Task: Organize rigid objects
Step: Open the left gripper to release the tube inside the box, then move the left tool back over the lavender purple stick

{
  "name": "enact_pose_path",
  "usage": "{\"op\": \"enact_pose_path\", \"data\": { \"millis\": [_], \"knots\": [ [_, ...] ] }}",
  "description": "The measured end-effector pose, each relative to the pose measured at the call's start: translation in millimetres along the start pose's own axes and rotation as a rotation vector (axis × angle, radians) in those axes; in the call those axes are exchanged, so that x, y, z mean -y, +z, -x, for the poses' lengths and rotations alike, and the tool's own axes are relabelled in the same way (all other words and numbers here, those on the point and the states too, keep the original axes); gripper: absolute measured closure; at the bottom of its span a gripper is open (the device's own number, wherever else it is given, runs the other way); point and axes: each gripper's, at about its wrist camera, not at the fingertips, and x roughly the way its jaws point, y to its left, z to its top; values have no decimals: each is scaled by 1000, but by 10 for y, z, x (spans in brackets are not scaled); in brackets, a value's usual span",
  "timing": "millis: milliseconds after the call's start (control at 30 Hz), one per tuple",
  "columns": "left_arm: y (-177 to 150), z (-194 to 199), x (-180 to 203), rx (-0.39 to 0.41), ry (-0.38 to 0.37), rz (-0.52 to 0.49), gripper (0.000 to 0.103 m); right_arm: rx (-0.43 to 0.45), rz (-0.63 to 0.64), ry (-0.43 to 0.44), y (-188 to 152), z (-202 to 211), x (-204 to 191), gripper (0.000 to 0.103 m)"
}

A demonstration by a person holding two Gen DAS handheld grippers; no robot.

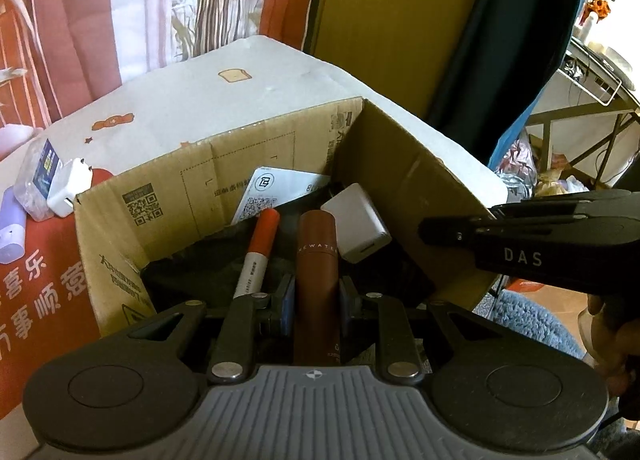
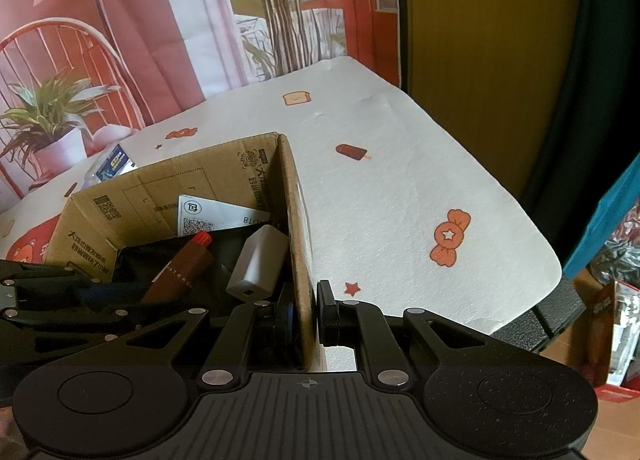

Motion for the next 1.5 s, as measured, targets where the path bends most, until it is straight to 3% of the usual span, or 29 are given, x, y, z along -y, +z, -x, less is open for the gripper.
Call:
{"op": "enact_pose_path", "data": {
  "millis": [300,433,667,833,1000,1167,1333,1500],
  "knots": [
    [31,106,-41,23,9,18,77,-2,-2,2,-3,0,6,93],
    [42,253,-135,62,22,62,59,-5,-5,6,1,0,6,93],
    [107,635,-524,153,87,185,53,-10,-10,9,37,-29,8,93],
    [150,923,-933,222,173,308,51,-18,-10,10,66,-70,15,93],
    [183,1089,-1323,259,308,375,50,-19,-12,11,71,-70,12,93],
    [331,1188,-1716,309,410,415,42,-26,-24,17,76,-85,32,93],
    [494,1081,-2039,326,506,411,42,-32,-26,20,87,-92,43,92],
    [509,695,-2371,272,556,444,43,-40,-33,25,89,-102,54,92]
  ]
}}
